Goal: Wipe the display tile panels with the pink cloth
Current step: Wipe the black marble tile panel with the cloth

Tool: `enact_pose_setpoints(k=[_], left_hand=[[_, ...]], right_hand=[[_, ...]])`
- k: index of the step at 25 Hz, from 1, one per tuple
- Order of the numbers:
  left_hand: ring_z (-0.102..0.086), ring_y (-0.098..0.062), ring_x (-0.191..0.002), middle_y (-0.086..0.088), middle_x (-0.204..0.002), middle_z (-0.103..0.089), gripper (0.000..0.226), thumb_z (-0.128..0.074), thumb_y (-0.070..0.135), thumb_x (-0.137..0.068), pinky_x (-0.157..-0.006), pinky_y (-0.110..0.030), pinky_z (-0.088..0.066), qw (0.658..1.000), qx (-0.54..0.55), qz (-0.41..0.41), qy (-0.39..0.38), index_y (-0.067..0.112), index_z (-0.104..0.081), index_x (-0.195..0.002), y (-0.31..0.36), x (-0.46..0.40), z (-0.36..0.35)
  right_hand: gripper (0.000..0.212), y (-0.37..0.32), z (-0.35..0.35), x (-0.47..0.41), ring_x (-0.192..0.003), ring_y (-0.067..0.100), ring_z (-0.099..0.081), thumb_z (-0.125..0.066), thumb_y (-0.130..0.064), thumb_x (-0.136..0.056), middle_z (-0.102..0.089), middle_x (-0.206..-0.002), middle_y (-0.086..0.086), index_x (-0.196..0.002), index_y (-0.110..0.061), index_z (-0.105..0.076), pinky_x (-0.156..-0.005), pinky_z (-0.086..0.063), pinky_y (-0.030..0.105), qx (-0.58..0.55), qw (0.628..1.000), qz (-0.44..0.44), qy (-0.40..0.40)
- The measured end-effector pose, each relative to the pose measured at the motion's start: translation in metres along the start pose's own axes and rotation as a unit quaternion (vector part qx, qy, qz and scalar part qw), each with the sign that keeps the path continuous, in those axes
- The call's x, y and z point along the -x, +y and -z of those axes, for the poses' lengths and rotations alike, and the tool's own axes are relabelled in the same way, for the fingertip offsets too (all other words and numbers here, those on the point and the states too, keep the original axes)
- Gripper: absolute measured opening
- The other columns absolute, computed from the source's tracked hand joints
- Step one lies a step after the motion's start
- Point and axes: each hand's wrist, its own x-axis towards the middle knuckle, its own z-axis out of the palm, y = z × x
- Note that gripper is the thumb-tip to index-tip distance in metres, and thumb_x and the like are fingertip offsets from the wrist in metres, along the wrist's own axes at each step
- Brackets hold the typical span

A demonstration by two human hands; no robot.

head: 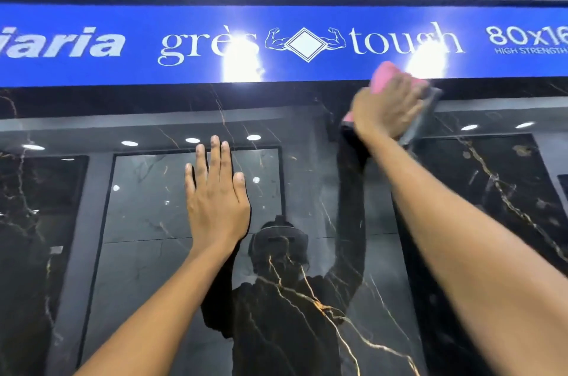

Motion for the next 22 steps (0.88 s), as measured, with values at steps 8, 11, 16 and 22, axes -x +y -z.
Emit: enact_pose_setpoints(k=[8, 11, 16, 22], left_hand=[[0.003, -0.015, -0.151, 0.005, -0.164, -0.005, 0.062, -0.018, 0.034, -0.098, -0.119, -0.031, 0.011, 1.0, 0.015, -0.004, 0.004, 0.017, -0.012, -0.157, 0.002, -0.003, 0.002], [-0.002, -0.015, -0.151, 0.003, -0.164, -0.012, 0.061, -0.023, 0.032, -0.097, -0.12, -0.032, 0.008, 0.999, 0.029, -0.001, 0.014, 0.016, -0.021, -0.156, -0.004, -0.002, 0.003], [-0.028, -0.029, -0.144, -0.013, -0.144, -0.046, 0.047, -0.033, 0.026, -0.093, -0.121, -0.045, -0.006, 0.988, 0.104, 0.092, 0.065, 0.006, -0.049, -0.132, 0.038, -0.023, 0.007], [0.008, -0.026, -0.151, -0.004, -0.164, 0.004, 0.057, -0.017, 0.038, -0.103, -0.12, -0.045, 0.009, 1.0, -0.01, 0.023, -0.008, 0.02, -0.008, -0.157, 0.08, -0.009, -0.023]], right_hand=[[0.075, 0.001, -0.007, -0.025, -0.136, 0.028, -0.038, -0.038, -0.04, -0.074, -0.043, -0.148, 0.009, -0.144, -0.016, -0.041, -0.113, -0.029, 0.037, -0.038, 0.965, 0.249, -0.066], [0.068, 0.039, -0.003, -0.016, -0.146, 0.028, -0.018, -0.044, -0.03, -0.088, -0.027, -0.157, 0.013, -0.151, -0.009, -0.027, -0.12, -0.011, 0.041, 0.0, 0.996, 0.093, -0.012], [0.075, 0.104, -0.014, 0.094, -0.14, 0.027, -0.034, -0.046, -0.033, -0.073, -0.04, -0.149, 0.017, -0.143, -0.003, -0.043, -0.117, -0.019, 0.037, 0.015, 0.779, 0.62, -0.092], [0.069, 0.137, 0.026, -0.068, -0.14, 0.035, -0.029, -0.041, -0.034, -0.086, -0.032, -0.153, 0.017, -0.149, -0.006, -0.031, -0.117, -0.02, 0.044, 0.021, 0.986, 0.164, -0.011]])
